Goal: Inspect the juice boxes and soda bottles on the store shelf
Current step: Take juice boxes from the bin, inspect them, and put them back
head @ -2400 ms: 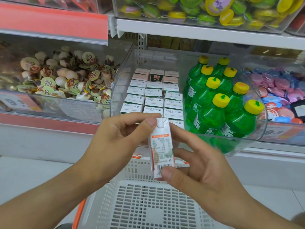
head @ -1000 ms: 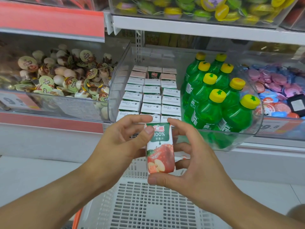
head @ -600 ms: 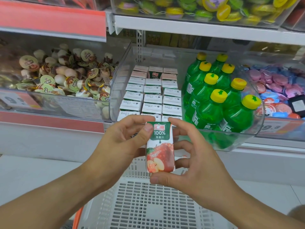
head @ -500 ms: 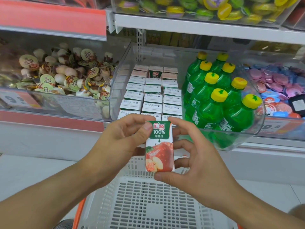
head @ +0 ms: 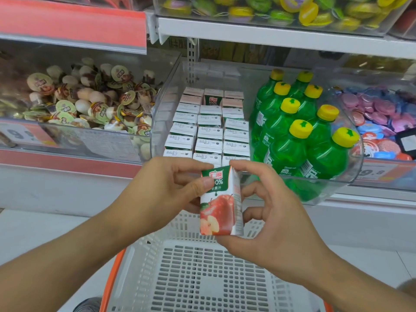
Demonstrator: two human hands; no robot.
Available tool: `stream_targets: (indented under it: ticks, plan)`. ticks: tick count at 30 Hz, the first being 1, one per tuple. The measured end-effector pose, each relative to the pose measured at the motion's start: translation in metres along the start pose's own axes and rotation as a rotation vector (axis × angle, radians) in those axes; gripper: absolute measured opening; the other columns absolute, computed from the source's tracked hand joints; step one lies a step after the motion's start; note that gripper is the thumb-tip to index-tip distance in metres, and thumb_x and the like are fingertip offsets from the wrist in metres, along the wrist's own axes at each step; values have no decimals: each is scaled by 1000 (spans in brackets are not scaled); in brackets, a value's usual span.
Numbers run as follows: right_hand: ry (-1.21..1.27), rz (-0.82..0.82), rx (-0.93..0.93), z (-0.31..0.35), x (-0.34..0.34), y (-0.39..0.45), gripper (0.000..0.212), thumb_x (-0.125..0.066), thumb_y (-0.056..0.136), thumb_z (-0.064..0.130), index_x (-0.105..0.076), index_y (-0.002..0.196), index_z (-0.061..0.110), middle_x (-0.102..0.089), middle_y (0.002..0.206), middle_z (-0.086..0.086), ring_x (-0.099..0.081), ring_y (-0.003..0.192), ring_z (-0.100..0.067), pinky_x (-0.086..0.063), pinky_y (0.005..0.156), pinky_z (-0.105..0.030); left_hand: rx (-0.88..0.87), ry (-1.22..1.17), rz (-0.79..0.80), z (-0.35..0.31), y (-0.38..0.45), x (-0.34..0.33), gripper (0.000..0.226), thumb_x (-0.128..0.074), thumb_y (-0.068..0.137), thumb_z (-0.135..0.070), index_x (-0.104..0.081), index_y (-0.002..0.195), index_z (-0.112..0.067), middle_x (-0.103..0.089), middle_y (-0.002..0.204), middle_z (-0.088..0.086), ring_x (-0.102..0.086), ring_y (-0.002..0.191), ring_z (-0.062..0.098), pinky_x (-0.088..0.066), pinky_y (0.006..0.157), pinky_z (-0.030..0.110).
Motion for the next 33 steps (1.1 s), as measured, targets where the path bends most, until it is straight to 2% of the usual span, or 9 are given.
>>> stream_targets:
  ticks: [4, 7, 9, 12, 14, 19, 21, 26, 33]
  plan:
    - [-61, -31, 66, 2, -2, 1, 88, -94, 61, 12, -50, 134, 33, -56, 116, 8, -63, 94, -22, -57, 67, -28, 71, -144, 132, 3, -6, -10, 41, -64, 86, -25, -63, 127, -22, -77, 96, 15, -73, 91, 35, -60, 82, 48]
    - [-28, -1, 70, 5, 0, 0, 94, -99, 54, 22, -52, 135, 35, -55, 117, 10, -62, 88, -21, -58, 67, -26, 67, -177, 146, 5, -7, -14, 49, -66, 84, -25, -57, 132, -22, -75, 103, 18, -72, 97, 36, -56, 90, 54]
    - [42, -17, 73, 6, 1, 1, 76, -94, 62, 33, -58, 129, 36, -55, 115, 10, -61, 84, -21, -57, 67, -26, 52, -188, 156, 7, -7, -12, 46, -66, 86, -18, -58, 131, -22, -74, 106, 17, -71, 99, 35, -56, 91, 50]
    - [146, -118, 14, 7, 5, 3, 29, -77, 84, 36, -66, 111, 38, -61, 86, 2, -60, 63, -14, -51, 58, -19, 34, -215, 216, 6, -6, -14, 42, -68, 90, -17, -60, 130, -26, -71, 115, 15, -69, 107, 32, -56, 94, 44]
    - [197, -168, -48, 7, 10, 6, 15, -71, 88, 36, -70, 102, 30, -65, 72, -10, -62, 56, -16, -49, 55, -20, 31, -253, 260, 7, -7, -18, 44, -66, 89, -16, -60, 131, -25, -70, 118, 16, -68, 110, 32, -55, 96, 44]
    - [234, -165, -91, 8, 15, 7, 15, -72, 79, 31, -70, 94, 26, -65, 63, -13, -65, 53, -25, -57, 57, -42, 16, -287, 282, 10, -8, -23, 46, -62, 88, -14, -58, 134, -21, -69, 118, 18, -67, 111, 35, -54, 97, 46]
    - [213, -107, -97, 6, 15, 7, 19, -75, 82, 26, -70, 97, 34, -59, 62, -7, -61, 53, -29, -55, 58, -42, 16, -305, 274, 11, -8, -23, 44, -62, 89, -16, -59, 132, -23, -68, 118, 20, -66, 111, 36, -55, 94, 45]
    - [225, -36, -100, 3, 16, 8, 39, -77, 78, 16, -67, 110, 36, -55, 64, -3, -59, 56, -17, -51, 60, -26, 44, -389, 237, 12, -8, -24, 41, -62, 88, -17, -61, 129, -19, -68, 118, 23, -65, 108, 45, -56, 90, 50]
    - [194, 91, -42, 5, 15, 4, 73, -73, 77, 6, -52, 136, 42, -53, 81, -5, -55, 68, -15, -54, 71, -31, 77, -435, 150, 8, -10, -21, 43, -62, 84, -21, -61, 127, -15, -71, 107, 24, -69, 96, 38, -57, 81, 43]
Point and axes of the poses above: each hand's wrist, its own y-axis towards the middle knuckle, its own x-axis out of the back of the hand, z = x × y, the point moved 3 cm from there along y, towards the middle knuckle
